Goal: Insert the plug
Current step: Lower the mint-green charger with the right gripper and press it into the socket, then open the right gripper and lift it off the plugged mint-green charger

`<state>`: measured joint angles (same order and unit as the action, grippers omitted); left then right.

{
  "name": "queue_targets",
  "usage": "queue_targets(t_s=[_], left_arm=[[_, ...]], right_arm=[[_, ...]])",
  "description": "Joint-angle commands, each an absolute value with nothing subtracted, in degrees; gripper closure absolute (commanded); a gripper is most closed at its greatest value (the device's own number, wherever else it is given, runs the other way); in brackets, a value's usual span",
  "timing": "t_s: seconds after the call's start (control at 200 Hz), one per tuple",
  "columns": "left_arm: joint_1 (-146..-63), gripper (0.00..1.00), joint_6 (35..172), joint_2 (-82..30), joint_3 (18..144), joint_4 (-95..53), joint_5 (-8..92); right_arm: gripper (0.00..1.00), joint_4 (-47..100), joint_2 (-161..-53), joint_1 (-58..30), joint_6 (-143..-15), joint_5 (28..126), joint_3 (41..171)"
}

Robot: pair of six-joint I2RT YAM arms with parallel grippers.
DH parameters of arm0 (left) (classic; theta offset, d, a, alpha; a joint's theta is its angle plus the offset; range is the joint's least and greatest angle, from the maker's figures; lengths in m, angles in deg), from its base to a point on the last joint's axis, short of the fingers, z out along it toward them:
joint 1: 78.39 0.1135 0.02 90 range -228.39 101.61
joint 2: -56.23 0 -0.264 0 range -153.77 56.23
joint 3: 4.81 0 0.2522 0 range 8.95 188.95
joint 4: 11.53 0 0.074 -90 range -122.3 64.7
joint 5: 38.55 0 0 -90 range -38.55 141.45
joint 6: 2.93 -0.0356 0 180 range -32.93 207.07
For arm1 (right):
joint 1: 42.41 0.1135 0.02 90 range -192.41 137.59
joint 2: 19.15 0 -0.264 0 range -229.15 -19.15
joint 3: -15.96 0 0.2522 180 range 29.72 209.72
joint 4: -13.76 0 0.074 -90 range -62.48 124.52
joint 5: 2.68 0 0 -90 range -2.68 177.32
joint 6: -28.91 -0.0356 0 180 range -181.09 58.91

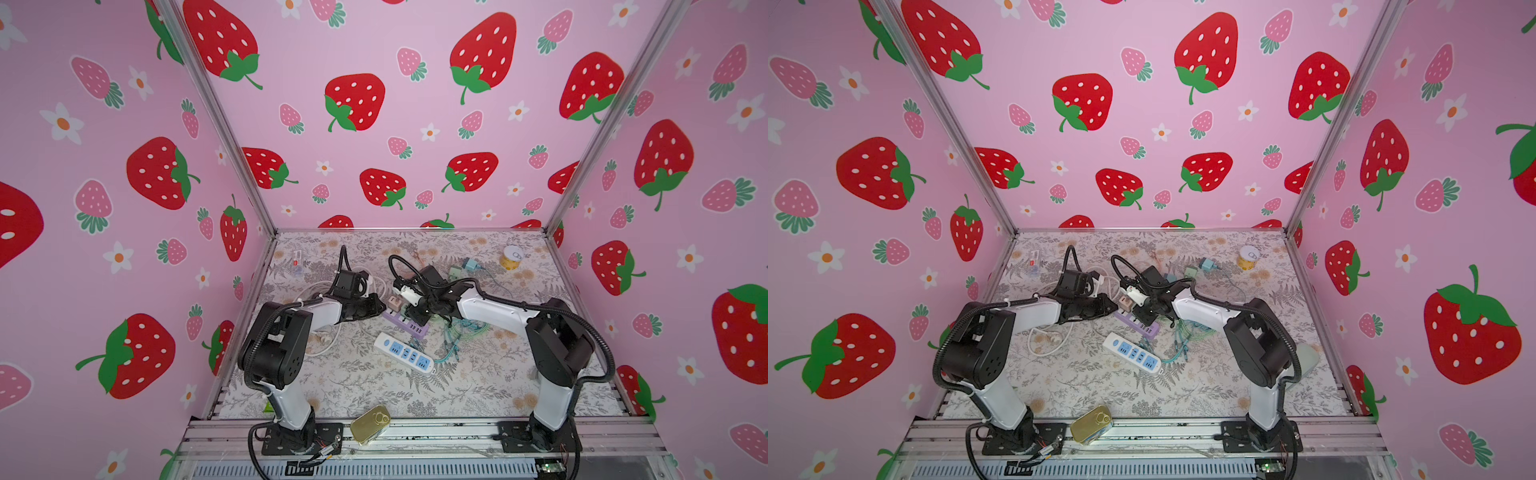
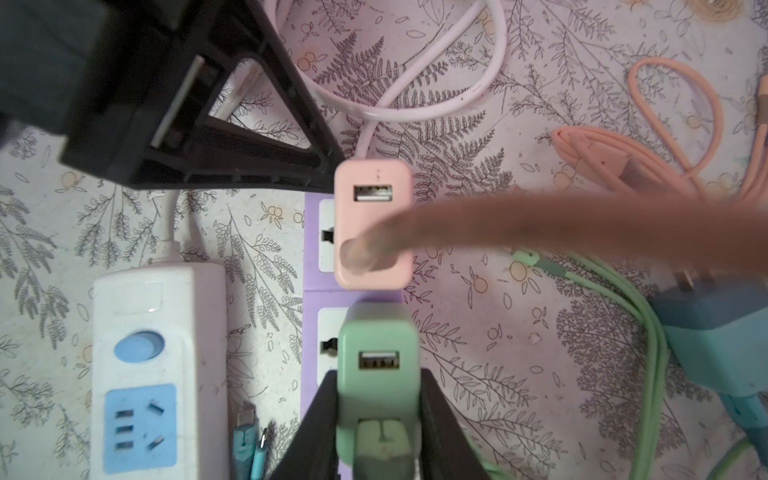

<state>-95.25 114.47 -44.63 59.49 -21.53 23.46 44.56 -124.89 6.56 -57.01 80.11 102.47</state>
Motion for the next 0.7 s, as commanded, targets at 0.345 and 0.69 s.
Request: queue_targets(t_s=[0.345, 0.69], left_arm=[[-94.4, 0.81, 115.8, -43.0, 57.3, -21.3, 20.8], [-93.6, 0.8, 116.0, -41.6, 57.8, -21.9, 20.2]], right_arm=[[0.51, 49.5, -118.9, 6.7, -60.2, 75.9, 100.9], [0.35, 51.1, -115.3, 6.6, -62.6, 72.6, 96.7]])
